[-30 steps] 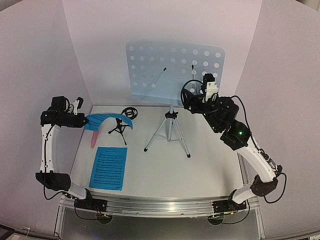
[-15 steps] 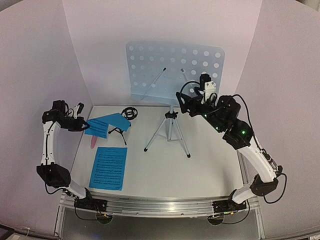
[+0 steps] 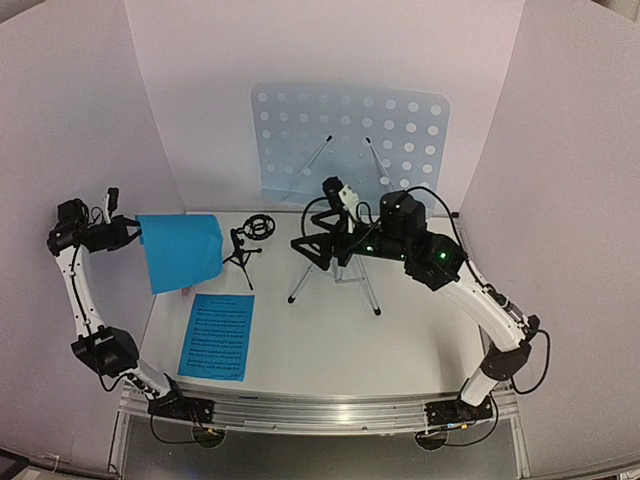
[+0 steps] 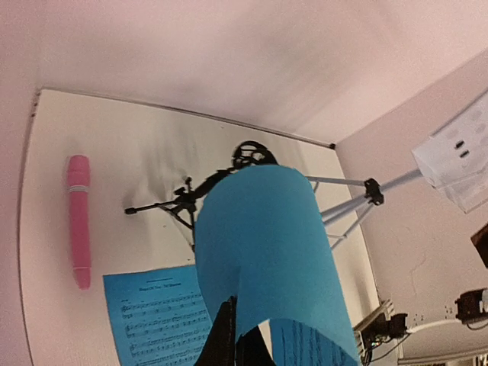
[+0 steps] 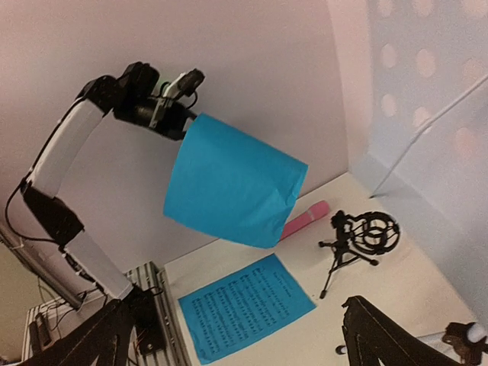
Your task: Pack up the instrument practice props
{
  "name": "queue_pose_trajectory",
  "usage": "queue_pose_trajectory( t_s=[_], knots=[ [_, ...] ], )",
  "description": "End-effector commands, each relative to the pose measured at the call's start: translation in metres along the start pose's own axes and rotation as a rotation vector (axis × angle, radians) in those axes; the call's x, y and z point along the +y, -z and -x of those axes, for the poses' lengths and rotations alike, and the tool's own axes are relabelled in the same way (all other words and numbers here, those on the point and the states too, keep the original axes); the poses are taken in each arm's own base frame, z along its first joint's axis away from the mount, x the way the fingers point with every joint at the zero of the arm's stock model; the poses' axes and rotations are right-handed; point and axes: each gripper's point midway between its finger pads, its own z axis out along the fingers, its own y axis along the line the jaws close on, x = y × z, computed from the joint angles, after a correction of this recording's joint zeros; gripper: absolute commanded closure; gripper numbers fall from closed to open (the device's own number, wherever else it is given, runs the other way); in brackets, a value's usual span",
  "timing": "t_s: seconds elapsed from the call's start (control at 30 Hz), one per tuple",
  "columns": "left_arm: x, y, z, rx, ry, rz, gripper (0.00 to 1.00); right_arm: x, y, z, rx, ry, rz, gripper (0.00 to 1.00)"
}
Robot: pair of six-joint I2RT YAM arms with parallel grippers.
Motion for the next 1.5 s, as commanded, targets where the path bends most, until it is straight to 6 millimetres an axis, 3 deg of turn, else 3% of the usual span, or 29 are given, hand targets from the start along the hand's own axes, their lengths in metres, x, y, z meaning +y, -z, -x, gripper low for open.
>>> queue_pose_trajectory(
  t_s=[0.0, 0.07, 0.13, 0.33, 0.5, 0.57, 0.67, 0.8, 0.9, 0.97, 1.03, 1.13, 1.23, 1.47],
  knots=[
    [0.043, 0.007, -0.067, 0.2, 0.514, 0.036, 1.0, 0.034, -0.008, -0.014, 0.048, -0.006, 0.156, 0.06],
    [0.066, 0.004, -0.085, 0.239, 0.568, 0.126, 1.0, 0.037, -0.017, -0.024, 0.073, -0.018, 0.17, 0.05],
    [0.077, 0.002, -0.096, 0.256, 0.576, 0.176, 1.0, 0.04, -0.028, -0.034, 0.101, -0.035, 0.191, 0.05],
    [0.076, 0.004, -0.105, 0.295, 0.489, 0.236, 1.0, 0.05, -0.064, -0.066, 0.177, -0.082, 0.236, 0.05],
    [0.071, 0.0, -0.114, 0.341, 0.436, 0.243, 1.0, 0.048, -0.12, -0.126, 0.273, -0.068, 0.189, 0.05],
    [0.065, -0.007, -0.125, 0.405, 0.369, 0.252, 1.0, 0.054, -0.139, -0.142, 0.284, -0.003, 0.175, 0.04],
    [0.053, -0.017, -0.142, 0.518, 0.213, 0.28, 1.0, 0.046, -0.171, -0.159, 0.252, 0.06, 0.097, 0.04],
    [0.03, -0.005, -0.126, 0.484, 0.013, 0.248, 1.0, 0.034, -0.2, -0.174, 0.177, 0.061, 0.036, 0.04],
    [0.004, 0.013, -0.11, 0.418, -0.255, 0.224, 1.0, 0.027, -0.208, -0.184, 0.161, 0.058, 0.017, 0.04],
    [-0.003, 0.024, -0.103, 0.413, -0.409, 0.263, 1.0, 0.02, -0.211, -0.19, 0.155, 0.068, -0.014, 0.04],
    [-0.001, 0.031, -0.094, 0.425, -0.506, 0.329, 1.0, 0.017, -0.212, -0.187, 0.123, 0.062, -0.03, 0.04],
    [0.019, 0.038, -0.08, 0.488, -0.654, 0.559, 1.0, 0.007, -0.212, -0.172, 0.066, 0.04, -0.112, 0.04],
    [0.03, 0.041, -0.067, 0.524, -0.72, 0.726, 1.0, 0.004, -0.216, -0.172, 0.045, 0.021, -0.151, 0.05],
    [0.03, 0.035, -0.07, 0.623, -0.74, 0.804, 1.0, 0.013, -0.227, -0.176, 0.021, -0.016, -0.153, 0.06]
  ],
)
